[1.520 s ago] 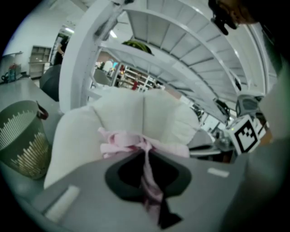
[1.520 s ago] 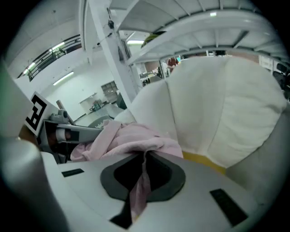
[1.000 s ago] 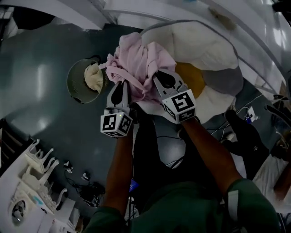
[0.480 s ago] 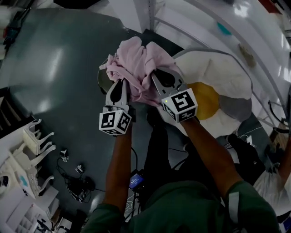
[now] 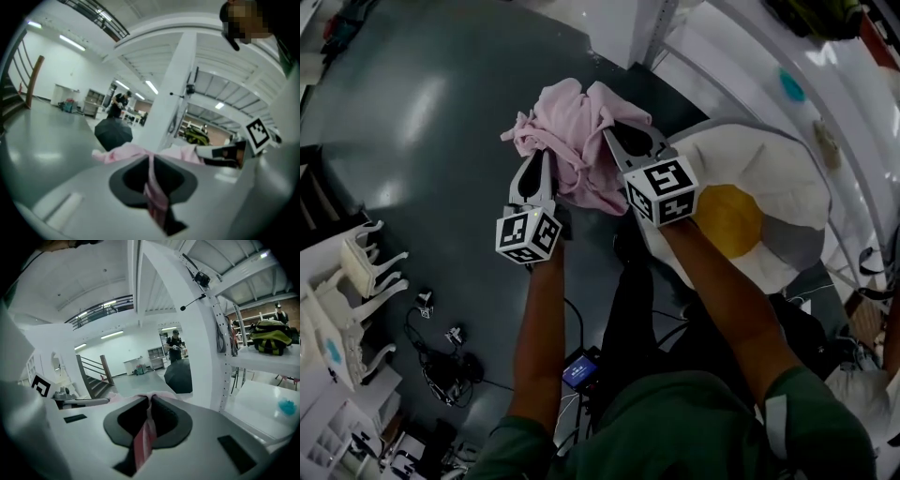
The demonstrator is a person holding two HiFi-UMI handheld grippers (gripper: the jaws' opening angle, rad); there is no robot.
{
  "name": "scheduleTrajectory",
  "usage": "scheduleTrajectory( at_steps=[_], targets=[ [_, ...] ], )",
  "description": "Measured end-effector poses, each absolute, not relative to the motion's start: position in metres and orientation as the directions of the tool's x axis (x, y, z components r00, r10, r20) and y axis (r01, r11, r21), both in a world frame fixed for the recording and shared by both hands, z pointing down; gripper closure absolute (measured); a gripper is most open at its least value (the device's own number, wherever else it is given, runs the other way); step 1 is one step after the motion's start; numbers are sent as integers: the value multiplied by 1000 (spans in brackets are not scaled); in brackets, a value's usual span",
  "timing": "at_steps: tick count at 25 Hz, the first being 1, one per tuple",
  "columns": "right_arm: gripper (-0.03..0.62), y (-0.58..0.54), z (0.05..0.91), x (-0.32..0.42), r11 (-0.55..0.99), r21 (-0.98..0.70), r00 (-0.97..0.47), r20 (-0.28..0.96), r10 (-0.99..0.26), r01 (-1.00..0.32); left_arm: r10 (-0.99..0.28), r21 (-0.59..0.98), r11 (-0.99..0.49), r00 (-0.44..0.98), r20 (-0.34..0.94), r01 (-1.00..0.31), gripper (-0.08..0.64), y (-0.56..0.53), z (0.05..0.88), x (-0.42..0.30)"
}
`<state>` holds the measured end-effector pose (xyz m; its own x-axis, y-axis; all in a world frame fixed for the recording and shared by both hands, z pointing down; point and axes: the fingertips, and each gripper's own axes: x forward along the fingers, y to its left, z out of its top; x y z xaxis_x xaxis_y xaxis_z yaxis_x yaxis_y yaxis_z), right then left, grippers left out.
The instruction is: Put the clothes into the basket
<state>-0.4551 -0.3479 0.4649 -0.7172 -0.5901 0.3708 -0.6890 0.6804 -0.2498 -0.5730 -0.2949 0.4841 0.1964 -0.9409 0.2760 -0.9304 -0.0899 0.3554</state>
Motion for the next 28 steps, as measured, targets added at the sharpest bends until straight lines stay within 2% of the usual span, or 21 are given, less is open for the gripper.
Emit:
scheduleTrajectory(
  at_steps=[2,6,9,22,28],
  targets=[
    [572,-355,476,-469,681,-250,-713,412,-568,-688,-950,346,-92,186,249,-934,554,-298,480,-588],
    [571,-349,526,-497,704,-308,-724,550,-416,-640,-959,315,-85,163,233,-945,552,-308,473,-611],
    [571,-354,540,-499,709,-287,-703,587,-401,-645,-964,301,-69,141,224,-951,552,-309,470,-623],
    [571,-346,506,-465,679,-260,-689,534,-491,-686,-969,249,-109,158,188,-962,552,-294,439,-611],
    [572,-333,450,-443,691,-235,-709,438,-552,-683,-970,196,-179,206,128,-964,552,-291,392,-582]
  ],
)
